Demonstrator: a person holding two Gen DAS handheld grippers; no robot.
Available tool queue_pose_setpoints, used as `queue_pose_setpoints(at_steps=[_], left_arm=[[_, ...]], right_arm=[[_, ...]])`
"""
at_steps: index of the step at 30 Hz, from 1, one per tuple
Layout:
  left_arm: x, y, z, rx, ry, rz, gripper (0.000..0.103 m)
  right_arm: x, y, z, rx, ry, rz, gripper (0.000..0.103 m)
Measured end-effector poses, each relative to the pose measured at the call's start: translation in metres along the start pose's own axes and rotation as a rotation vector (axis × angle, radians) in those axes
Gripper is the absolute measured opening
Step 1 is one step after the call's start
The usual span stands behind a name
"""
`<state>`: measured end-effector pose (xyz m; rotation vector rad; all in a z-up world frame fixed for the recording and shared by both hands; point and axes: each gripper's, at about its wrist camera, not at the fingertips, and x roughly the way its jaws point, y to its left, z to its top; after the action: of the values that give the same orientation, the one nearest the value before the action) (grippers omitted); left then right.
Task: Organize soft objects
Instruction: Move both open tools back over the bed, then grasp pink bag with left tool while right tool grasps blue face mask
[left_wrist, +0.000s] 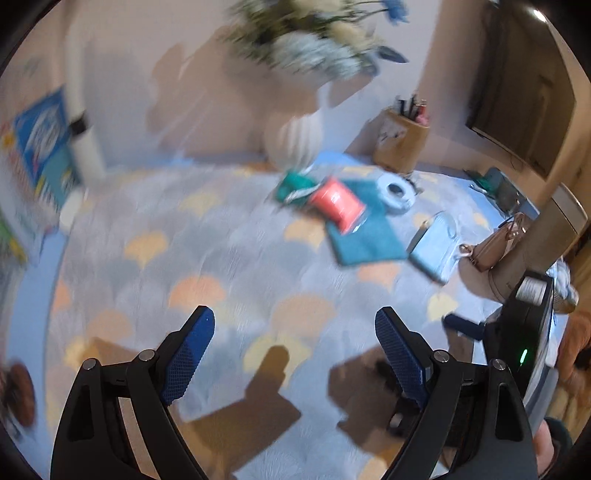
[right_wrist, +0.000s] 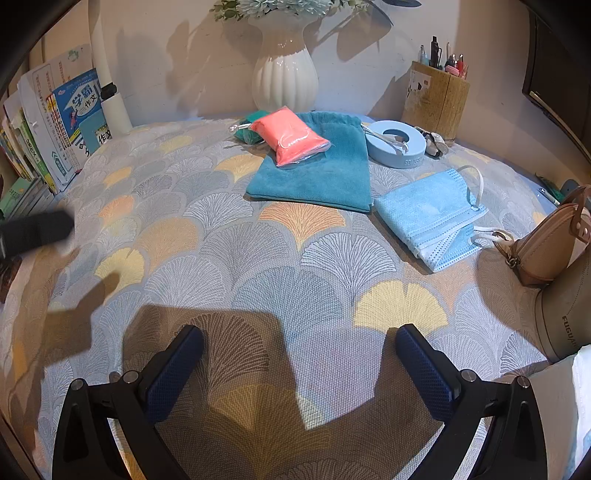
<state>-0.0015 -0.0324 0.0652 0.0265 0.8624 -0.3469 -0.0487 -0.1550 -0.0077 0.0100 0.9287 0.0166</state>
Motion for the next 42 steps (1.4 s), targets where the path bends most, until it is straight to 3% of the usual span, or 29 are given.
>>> queue_pose_setpoints(at_steps=[5,8,11,15,21,23,27,30,33,36,37,39,41,42], left_arm=[[0.020,-0.015,0.035,0.162,-0.034,0.051,0.088],[0.038,-0.001,0.054,0.142,-0.018,0.026,0.088],[0.058,0.010,0.071,0.096,-0.010,-0.021,0.084],[0.085,-0.011,0.076,0.176,0.007,-0.047,0.084],[0.117,-0.050,0.078,0.349,-0.011,-0.039,0.084],[0.121,-0.047,0.078,0.365,-0.009,-0.055,0.080],[0.125,-0.042,0.074,0.348,-0.018,-0.095,0.078],[0.133,-0.048,0.076,0.368,-0.023,-0.057,0.078],[0.144,-0.053,0.078,0.397,-0.012,-0.030,0.075],[0.151,-0.057,0.076,0.407,0.003,-0.027,0.055],[0.151,-0.058,0.075,0.412,-0.001,-0.017,0.052],[0.148,-0.059,0.074,0.416,-0.018,-0.012,0.050],[0.141,-0.058,0.072,0.422,-0.035,-0.003,0.049],[0.135,-0.057,0.071,0.421,-0.043,-0.004,0.049]], right_arm=[[0.001,-0.001,0.002,-0.004,0.013,0.009,0.103],[0.000,-0.004,0.004,-0.068,0.079,0.068,0.103],[-0.004,-0.010,-0.003,-0.083,0.066,0.093,0.103],[-0.012,-0.008,-0.014,-0.082,0.084,0.077,0.103],[-0.026,-0.049,0.006,0.170,0.036,0.028,0.103],[-0.024,-0.066,0.020,0.269,0.034,-0.007,0.102],[-0.010,-0.094,0.042,0.456,0.012,0.028,0.102],[0.010,-0.098,0.056,0.529,0.030,-0.017,0.100],[0.028,-0.104,0.061,0.560,0.039,-0.037,0.090],[0.029,-0.103,0.065,0.537,0.017,-0.068,0.087],[0.031,-0.102,0.065,0.524,0.017,-0.080,0.082],[0.035,-0.095,0.067,0.474,0.013,-0.122,0.070],[0.036,-0.088,0.068,0.403,0.002,-0.165,0.045],[0.036,-0.088,0.066,0.382,-0.002,-0.177,0.043]])
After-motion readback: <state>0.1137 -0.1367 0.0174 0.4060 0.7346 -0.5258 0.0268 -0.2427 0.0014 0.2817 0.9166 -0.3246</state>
